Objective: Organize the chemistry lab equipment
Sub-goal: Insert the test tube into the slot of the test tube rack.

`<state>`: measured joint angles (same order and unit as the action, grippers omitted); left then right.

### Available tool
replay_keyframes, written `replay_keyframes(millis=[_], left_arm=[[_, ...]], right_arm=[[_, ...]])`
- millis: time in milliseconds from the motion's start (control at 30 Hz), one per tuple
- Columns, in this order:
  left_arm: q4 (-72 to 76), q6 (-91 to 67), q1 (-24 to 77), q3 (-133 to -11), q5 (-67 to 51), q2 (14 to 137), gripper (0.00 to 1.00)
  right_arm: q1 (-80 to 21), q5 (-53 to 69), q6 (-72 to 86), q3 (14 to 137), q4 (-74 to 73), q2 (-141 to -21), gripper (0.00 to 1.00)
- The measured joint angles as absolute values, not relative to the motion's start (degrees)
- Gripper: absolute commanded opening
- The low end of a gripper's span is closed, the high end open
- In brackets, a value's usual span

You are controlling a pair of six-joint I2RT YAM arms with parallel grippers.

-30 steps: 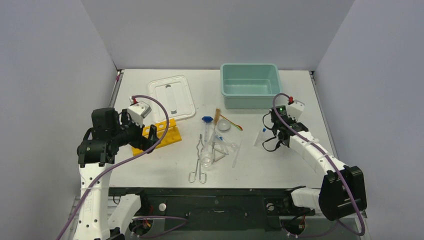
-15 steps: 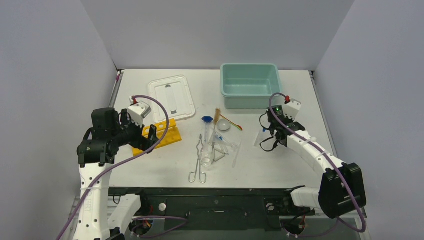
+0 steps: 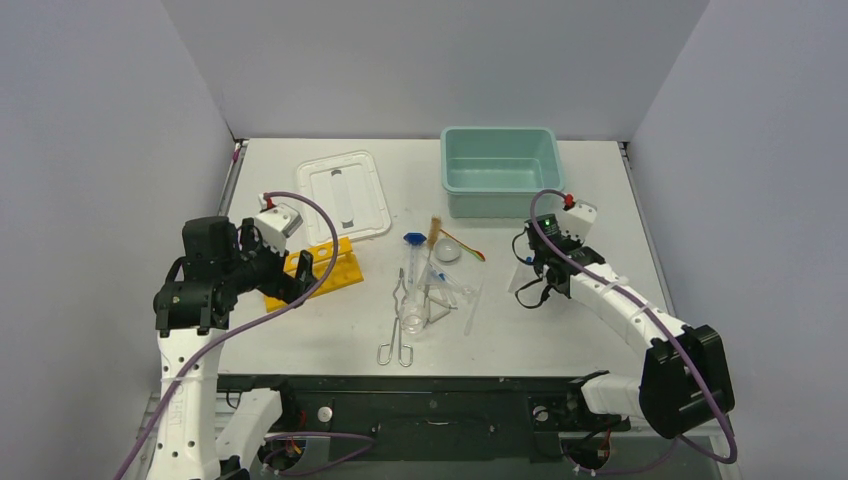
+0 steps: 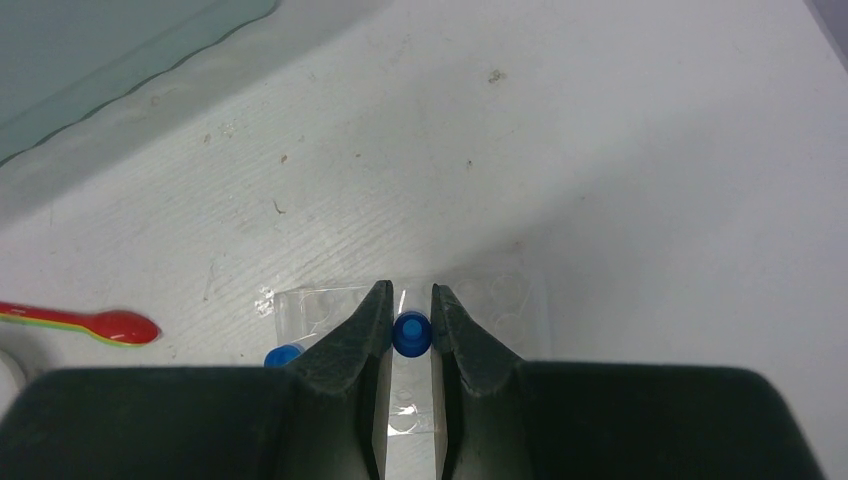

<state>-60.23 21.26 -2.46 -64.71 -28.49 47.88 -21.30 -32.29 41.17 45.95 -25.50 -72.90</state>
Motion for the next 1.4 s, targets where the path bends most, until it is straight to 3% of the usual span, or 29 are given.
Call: replay_keyframes(millis=[1333, 1400], left_arm=[[-60.7, 21.6, -2.5, -64.7, -27.2, 46.8, 0.97], [-60.7, 21.7, -2.4, -64.7, -27.2, 46.8, 0.97]], right_arm=[[-24.8, -35.2, 42.7, 39.6, -22.5, -71.4, 0.00], [-24.9, -35.2, 43.0, 39.1, -22.5, -71.6, 0.09]])
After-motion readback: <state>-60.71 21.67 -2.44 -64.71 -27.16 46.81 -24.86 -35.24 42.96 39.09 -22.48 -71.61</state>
